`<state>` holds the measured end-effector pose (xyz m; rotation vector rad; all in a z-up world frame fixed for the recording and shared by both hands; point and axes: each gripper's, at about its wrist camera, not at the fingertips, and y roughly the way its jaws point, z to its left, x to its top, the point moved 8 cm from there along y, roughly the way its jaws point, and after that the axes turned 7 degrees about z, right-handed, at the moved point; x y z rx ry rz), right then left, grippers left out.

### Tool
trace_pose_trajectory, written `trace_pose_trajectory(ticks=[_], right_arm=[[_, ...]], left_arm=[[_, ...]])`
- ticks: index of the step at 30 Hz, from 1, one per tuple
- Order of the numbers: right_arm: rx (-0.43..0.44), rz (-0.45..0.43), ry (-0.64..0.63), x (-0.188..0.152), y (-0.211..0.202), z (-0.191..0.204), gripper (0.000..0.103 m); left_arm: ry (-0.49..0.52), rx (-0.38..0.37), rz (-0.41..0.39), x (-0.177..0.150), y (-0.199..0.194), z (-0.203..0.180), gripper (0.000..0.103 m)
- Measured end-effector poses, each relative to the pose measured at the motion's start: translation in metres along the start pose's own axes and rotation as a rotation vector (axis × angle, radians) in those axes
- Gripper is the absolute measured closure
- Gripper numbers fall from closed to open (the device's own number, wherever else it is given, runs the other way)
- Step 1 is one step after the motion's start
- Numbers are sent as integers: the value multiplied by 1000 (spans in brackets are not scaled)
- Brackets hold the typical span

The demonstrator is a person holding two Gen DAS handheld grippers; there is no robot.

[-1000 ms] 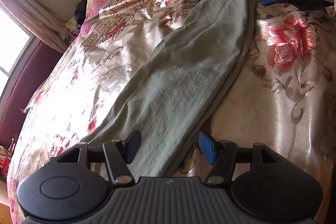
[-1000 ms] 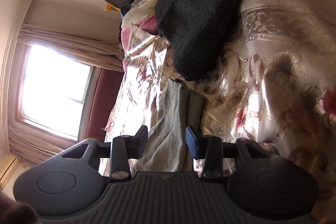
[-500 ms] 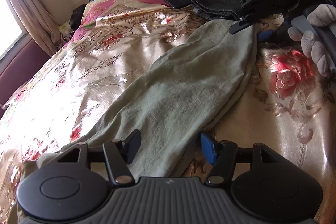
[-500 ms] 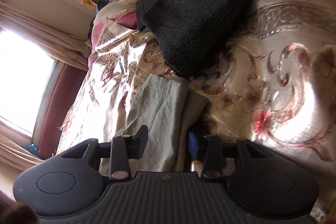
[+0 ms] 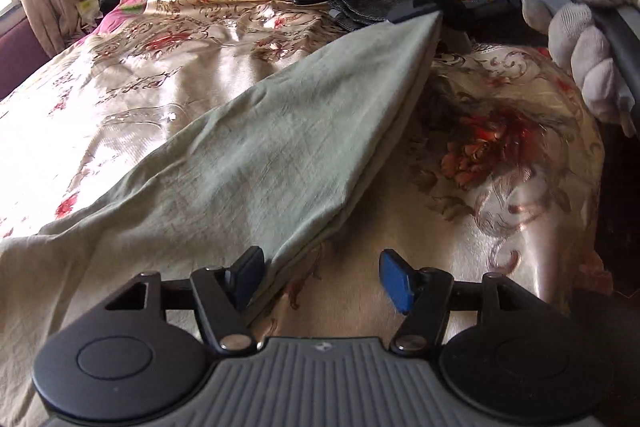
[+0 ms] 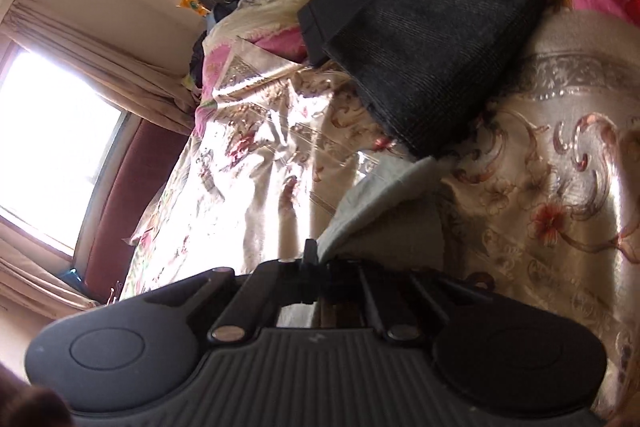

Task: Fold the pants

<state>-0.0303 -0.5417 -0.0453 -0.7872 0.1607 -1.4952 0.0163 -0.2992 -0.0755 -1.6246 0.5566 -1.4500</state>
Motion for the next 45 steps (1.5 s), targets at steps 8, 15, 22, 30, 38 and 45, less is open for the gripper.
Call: trace_pose_trajectory(ticks=[8, 15, 22, 30, 38, 45], right_arm=[[-14, 77, -424, -65, 18, 131, 99], [77, 272, -653, -183, 84, 231, 99], [124, 440, -805, -298, 133, 288, 99], [230, 476, -1067, -393, 142, 368, 99], [260, 535, -1372, -485, 159, 391, 99], [291, 651, -1667, -539, 155, 385, 98]], left_arm=[[-226, 26, -36, -52, -54, 70, 27], [-365, 173, -61, -108, -92, 138, 26], [-453, 265, -44, -150, -120, 177, 25], [-690, 192, -94, -196, -156, 205, 24], [-862, 156, -103, -233, -167, 216, 23], [-884, 128, -116, -239, -166, 218, 22]])
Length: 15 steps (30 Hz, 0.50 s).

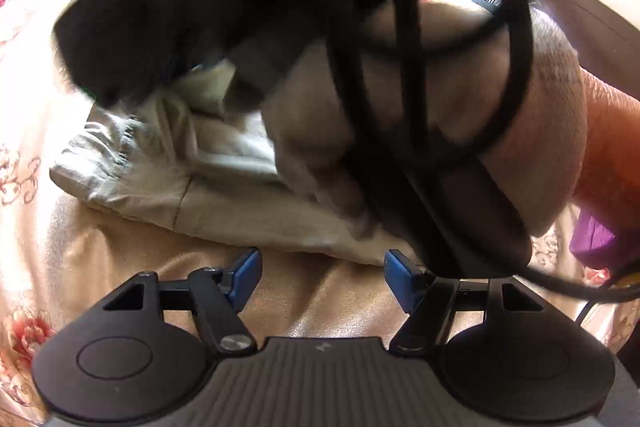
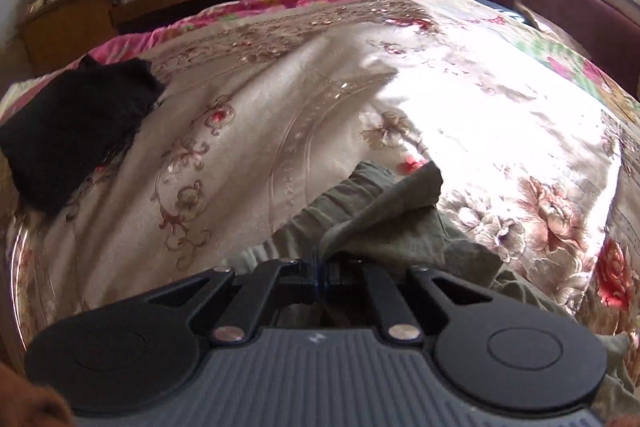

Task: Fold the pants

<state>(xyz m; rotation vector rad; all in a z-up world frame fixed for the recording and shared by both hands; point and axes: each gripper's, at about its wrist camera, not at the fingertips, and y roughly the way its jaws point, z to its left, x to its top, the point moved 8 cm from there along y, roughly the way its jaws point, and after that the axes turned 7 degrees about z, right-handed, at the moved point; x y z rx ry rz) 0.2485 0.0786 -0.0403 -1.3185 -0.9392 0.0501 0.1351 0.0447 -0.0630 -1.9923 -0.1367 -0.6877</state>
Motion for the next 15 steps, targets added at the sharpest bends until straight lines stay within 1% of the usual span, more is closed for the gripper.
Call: trace_pose_trajectory(ticks=[1, 2, 4, 5, 7, 8, 9, 12, 15], right_arm=[[-6, 32, -45, -3, 7, 6, 97], [-19, 43, -74, -5, 10, 10, 94], [-33, 39, -87, -9, 11, 12, 94], [-25, 36, -74, -9, 9, 10, 90], [12, 20, -23, -9, 2, 5, 86], [46, 2, -1, -5, -3, 3, 82], [57, -13, 2, -2, -7, 3, 79], [25, -43, -57, 7, -14, 7, 78], [-20, -48, -164, 10, -18, 16, 79]], left_arm=[[-1, 0, 8, -1, 2, 0, 22], [0, 6, 14, 0, 5, 0, 22], [16, 17, 9, 0, 6, -1, 22], [22, 17, 7, 0, 6, -2, 22], [24, 20, 12, -2, 9, -5, 22], [22, 21, 17, -3, 10, -6, 22], [20, 21, 19, -3, 11, -7, 22], [20, 22, 16, 1, 17, -13, 22], [21, 25, 15, 3, 22, -13, 22]])
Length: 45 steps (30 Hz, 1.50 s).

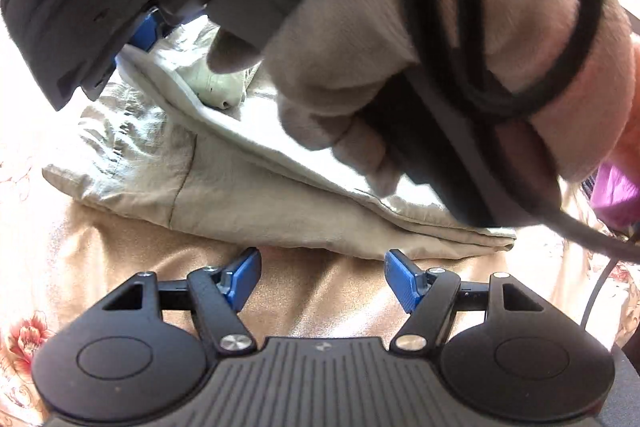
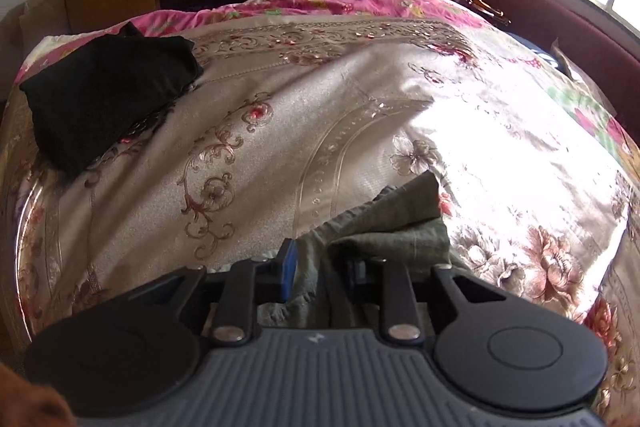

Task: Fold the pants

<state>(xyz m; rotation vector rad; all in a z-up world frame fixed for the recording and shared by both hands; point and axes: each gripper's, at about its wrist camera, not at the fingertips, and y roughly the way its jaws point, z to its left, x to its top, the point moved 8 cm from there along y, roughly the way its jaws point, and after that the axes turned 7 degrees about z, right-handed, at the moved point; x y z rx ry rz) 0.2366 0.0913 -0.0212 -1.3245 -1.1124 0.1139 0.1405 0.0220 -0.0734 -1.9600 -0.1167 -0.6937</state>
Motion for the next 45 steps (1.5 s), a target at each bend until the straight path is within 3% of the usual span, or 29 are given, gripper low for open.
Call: trace_pose_trajectory(ticks=[3, 5, 8, 10, 14, 19, 22, 23, 25, 28, 33, 39, 42, 44, 45], right_arm=[[23, 60, -77, -6, 3, 9, 89], [63, 102, -129, -12, 4, 16, 89], [37, 105, -145, -17, 0, 13, 89], [72, 88, -118, -20, -6, 10, 85], [132, 59, 14, -17, -16, -7, 85], [92, -17, 220, -24, -36, -56, 83], [5, -39, 309, -36, -39, -90, 63], [-3, -32, 336, -40, -36, -100, 62], [36, -15, 399, -50, -28, -116, 62], [99, -8, 414, -57, -18, -121, 63], [208, -32, 375, -62, -14, -111, 62], [398, -73, 502, -50, -6, -115, 53], [463, -73, 563, -46, 2, -122, 51], [491, -76, 593, -45, 5, -126, 50], [497, -90, 608, -43, 5, -129, 50]], left_arm=[[41, -4, -9, -6, -4, -1, 21], [74, 4, -10, -10, -6, -8, 21], [90, 11, 3, -12, -2, -11, 21], [85, 8, 14, -11, 1, -13, 21], [105, 20, -2, -10, 5, -15, 21], [74, -13, -99, -2, -21, -12, 21], [6, -18, -226, 14, -50, 2, 21], [-23, -6, -260, 19, -60, 10, 19], [-83, 46, -303, 28, -66, 28, 15], [-174, 134, -308, 37, -64, 57, 15], [-260, 167, -281, 51, -47, 80, 15], [-259, 187, -275, 55, -32, 85, 16], [-271, 166, -259, 49, -25, 83, 22], [-259, 160, -261, 48, -24, 79, 34], [-253, 159, -270, 49, -25, 78, 35]])
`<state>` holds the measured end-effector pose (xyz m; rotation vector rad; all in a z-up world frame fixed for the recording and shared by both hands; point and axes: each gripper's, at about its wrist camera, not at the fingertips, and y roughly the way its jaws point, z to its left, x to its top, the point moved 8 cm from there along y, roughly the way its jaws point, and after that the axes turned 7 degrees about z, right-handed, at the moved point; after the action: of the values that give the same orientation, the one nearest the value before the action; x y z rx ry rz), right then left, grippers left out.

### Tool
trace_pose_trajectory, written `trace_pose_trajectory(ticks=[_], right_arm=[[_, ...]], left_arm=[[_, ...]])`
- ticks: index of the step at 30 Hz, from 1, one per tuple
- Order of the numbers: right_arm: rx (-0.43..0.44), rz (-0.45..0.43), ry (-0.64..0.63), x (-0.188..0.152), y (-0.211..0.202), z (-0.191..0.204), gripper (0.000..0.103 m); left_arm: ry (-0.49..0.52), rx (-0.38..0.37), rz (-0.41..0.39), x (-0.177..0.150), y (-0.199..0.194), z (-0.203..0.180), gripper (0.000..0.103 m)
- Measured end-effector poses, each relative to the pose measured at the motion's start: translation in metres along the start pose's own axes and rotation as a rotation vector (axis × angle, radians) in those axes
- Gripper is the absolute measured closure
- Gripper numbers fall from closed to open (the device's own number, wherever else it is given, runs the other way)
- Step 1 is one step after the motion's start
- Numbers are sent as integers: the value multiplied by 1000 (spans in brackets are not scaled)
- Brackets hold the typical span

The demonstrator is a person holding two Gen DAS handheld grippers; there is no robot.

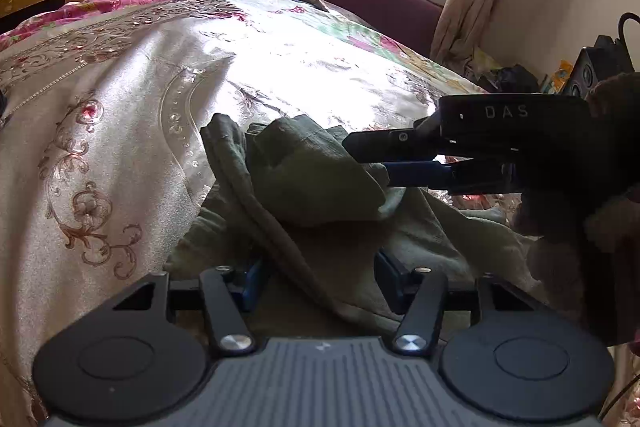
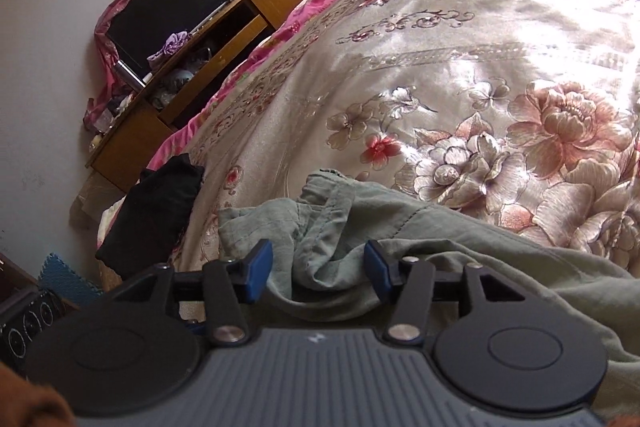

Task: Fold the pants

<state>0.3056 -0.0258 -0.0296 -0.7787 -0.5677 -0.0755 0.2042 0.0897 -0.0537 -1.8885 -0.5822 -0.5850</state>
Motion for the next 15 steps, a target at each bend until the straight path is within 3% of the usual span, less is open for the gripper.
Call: trace_pose_trajectory(ticks=[3, 8, 12, 15], right_arm=[[-6, -38, 22, 13, -3, -4, 47], [16, -52, 24, 38, 6, 4, 46], [-26, -4, -98, 37, 5, 19, 46], [-60, 39, -172, 20, -2, 21, 38]], left_arm=[[-12, -13, -18, 1, -2, -1, 37], [-10, -36, 21, -6, 4, -7, 37], [-25, -39, 39, -9, 6, -5, 33], [-72, -44, 37, -6, 9, 1, 31]])
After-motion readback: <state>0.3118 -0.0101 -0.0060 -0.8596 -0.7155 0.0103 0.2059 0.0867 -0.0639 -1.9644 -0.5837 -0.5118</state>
